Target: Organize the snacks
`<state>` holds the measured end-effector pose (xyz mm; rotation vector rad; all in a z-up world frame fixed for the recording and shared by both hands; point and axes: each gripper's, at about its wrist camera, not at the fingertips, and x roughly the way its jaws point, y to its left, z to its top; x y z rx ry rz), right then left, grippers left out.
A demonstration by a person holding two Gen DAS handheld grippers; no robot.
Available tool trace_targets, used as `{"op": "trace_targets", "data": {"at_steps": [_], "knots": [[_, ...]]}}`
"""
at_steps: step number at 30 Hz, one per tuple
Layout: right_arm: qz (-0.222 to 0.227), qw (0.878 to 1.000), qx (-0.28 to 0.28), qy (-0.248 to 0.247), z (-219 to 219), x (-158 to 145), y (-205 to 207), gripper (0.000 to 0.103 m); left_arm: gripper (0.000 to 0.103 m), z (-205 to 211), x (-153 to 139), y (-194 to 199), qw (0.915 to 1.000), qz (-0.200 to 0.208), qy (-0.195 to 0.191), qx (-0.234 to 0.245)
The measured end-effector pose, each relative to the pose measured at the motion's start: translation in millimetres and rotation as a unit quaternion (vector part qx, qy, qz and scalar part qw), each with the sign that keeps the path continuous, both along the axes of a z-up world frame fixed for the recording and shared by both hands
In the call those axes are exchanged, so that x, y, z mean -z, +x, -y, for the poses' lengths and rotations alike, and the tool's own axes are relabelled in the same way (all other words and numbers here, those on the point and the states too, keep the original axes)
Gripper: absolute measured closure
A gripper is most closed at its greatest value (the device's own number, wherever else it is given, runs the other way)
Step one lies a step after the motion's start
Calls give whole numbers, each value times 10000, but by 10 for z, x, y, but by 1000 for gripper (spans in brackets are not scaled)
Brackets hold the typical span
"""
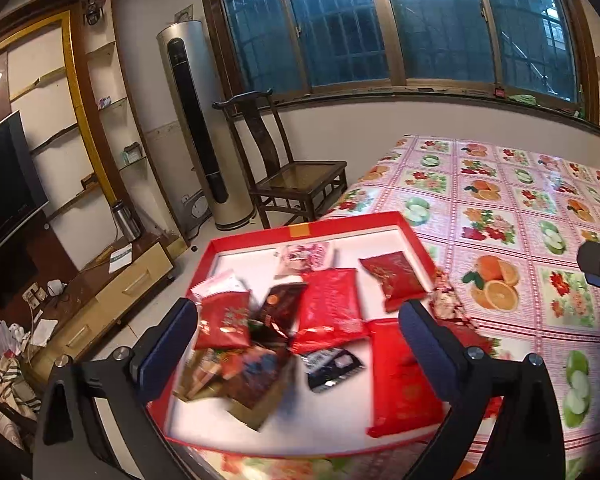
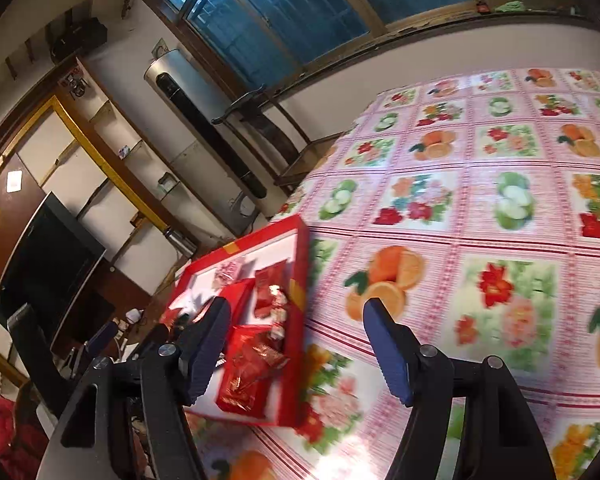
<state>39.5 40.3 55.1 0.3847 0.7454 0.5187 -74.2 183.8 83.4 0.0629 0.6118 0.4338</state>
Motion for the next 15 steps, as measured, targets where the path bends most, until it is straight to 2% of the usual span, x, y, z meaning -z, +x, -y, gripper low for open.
{"op": "trace_targets", "data": {"at_steps": [2, 4, 8, 12, 15], "knots": [[217, 9991, 270, -259, 224, -59, -304, 26, 2, 213, 12, -41, 9994, 25, -255, 215], [454, 9962, 532, -525, 352, -113, -588, 19, 2, 407, 20, -93, 9990, 57, -319, 306], [1103, 9833, 904, -1134, 493, -200, -1090, 14, 2, 723, 43, -164, 9996, 73, -25, 263], [1467, 9797, 1007, -923, 535, -260, -1352, 13, 2, 787, 61, -261, 9996, 22, -22, 293], [1981, 9665, 1167, -1140, 337, -318, -1516, 7, 2, 724, 30, -337, 9998, 59, 16, 170]]}}
